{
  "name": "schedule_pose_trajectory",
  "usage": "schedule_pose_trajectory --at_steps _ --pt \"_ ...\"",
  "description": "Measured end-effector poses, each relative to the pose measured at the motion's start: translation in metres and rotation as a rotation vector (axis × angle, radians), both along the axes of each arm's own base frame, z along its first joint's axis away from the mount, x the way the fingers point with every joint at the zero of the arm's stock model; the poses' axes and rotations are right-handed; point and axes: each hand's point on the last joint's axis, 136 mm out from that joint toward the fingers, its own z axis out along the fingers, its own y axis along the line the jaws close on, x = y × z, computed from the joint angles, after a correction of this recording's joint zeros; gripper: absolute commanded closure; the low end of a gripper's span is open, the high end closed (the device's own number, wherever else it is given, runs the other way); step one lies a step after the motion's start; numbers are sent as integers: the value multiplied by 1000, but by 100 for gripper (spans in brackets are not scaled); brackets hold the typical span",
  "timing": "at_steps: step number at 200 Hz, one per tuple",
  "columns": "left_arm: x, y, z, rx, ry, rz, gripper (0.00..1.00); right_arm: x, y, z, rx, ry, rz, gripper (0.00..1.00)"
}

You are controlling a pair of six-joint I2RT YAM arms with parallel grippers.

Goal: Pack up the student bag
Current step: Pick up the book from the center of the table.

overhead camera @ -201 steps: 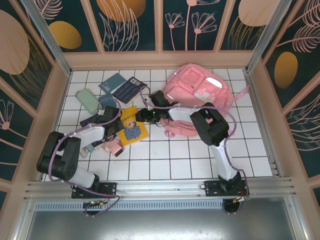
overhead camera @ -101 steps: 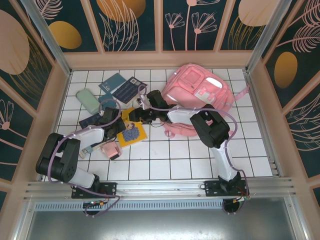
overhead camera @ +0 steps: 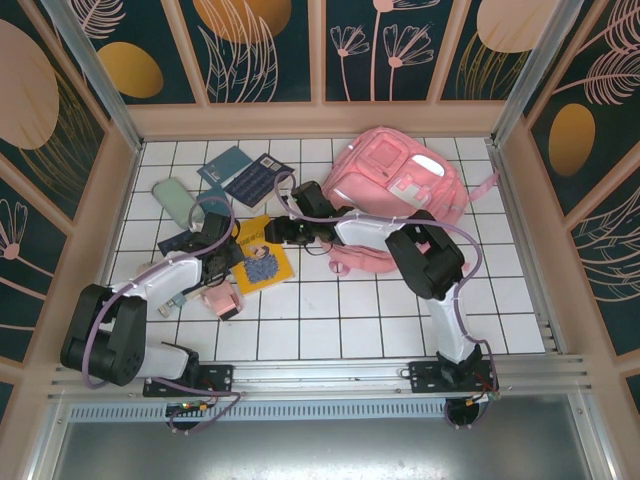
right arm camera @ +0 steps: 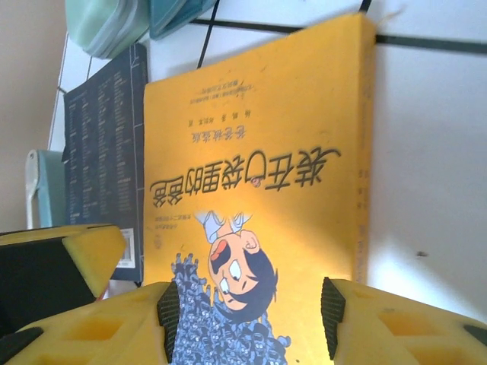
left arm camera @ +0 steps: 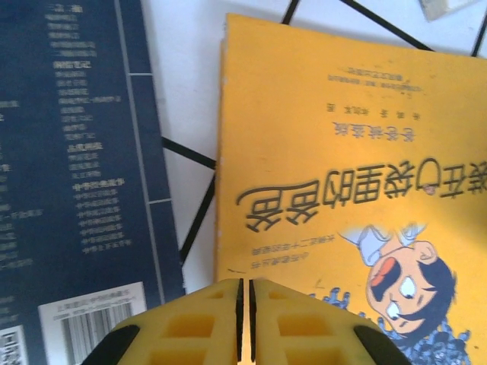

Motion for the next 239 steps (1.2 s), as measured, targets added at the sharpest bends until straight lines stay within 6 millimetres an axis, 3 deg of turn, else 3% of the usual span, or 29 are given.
schedule_pose_trajectory --at_steps 43,73,105,130,162,208,239 --pt "-14 7 -26 47 109 14 95 4 -10 -7 -64 -25 -26 42" --pt "-7 6 -27 55 112 15 99 3 -14 -14 -96 -26 -22 41" --pt "4 -3 -31 24 96 -3 100 -1 -16 -36 -143 4 -12 41" --pt "7 -9 -35 -4 95 -19 100 3 -15 -37 -159 15 -18 41" --pt "8 -10 -35 -24 100 -25 100 2 -14 -35 -140 39 -5 42" --pt "9 -11 -36 -40 102 -29 100 7 -17 -25 25 121 -6 45" --pt "12 -12 -36 -39 103 -35 100 17 -14 -4 119 110 -11 46"
